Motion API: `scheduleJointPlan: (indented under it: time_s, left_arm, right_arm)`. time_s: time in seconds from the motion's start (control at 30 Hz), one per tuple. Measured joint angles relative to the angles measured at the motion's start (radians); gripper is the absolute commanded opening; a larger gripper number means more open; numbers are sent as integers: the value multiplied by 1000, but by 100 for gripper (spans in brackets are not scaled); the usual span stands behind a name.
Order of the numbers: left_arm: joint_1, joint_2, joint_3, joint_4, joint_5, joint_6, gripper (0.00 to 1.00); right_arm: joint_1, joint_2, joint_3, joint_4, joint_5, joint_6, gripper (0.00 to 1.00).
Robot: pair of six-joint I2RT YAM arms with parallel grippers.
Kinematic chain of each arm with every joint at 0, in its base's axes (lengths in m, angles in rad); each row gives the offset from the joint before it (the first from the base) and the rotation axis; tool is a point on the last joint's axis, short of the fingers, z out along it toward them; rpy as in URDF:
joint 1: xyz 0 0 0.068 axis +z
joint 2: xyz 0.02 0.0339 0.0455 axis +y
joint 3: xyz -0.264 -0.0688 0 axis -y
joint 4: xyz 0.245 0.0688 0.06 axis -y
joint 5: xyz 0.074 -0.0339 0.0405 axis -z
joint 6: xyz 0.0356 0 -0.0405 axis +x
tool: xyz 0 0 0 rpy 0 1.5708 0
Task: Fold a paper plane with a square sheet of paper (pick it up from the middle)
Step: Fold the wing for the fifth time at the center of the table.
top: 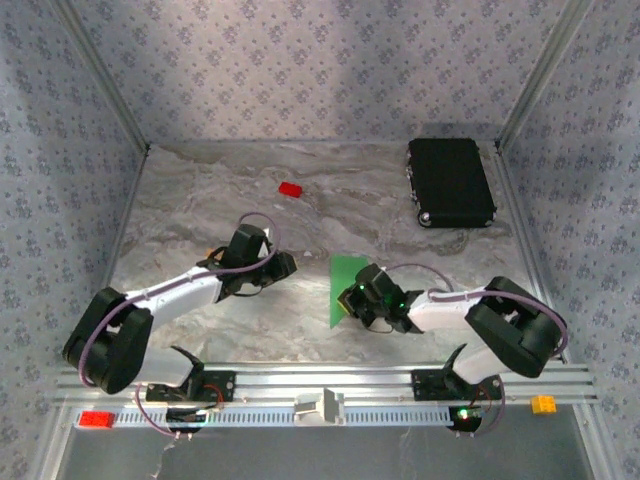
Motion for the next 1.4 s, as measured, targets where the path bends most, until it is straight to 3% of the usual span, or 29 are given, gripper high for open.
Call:
scheduleJointPlan:
  time_s: [0.13,0.27,0.53,0.9,1.4]
  left_arm:
    - [-17,32,27,14,31,1,27]
    - [-57,100,87,34,65,4,24]
    - [-132,262,217,59,130,8,20]
    - [-169,433,347,55,173,8,15]
    - [-168,550,344,76,196,7,6]
  right_arm:
    - [-19,-133,-16,-73,54,-6,12]
    - [-119,-301,-3,-205,68,-128,14]
    - [-303,-472,-56,-344,-16,-338,19]
    - [-313,-475,-59,-441,-88,-533,23]
    - [-319,-393,-25,-433,-163,-613,32]
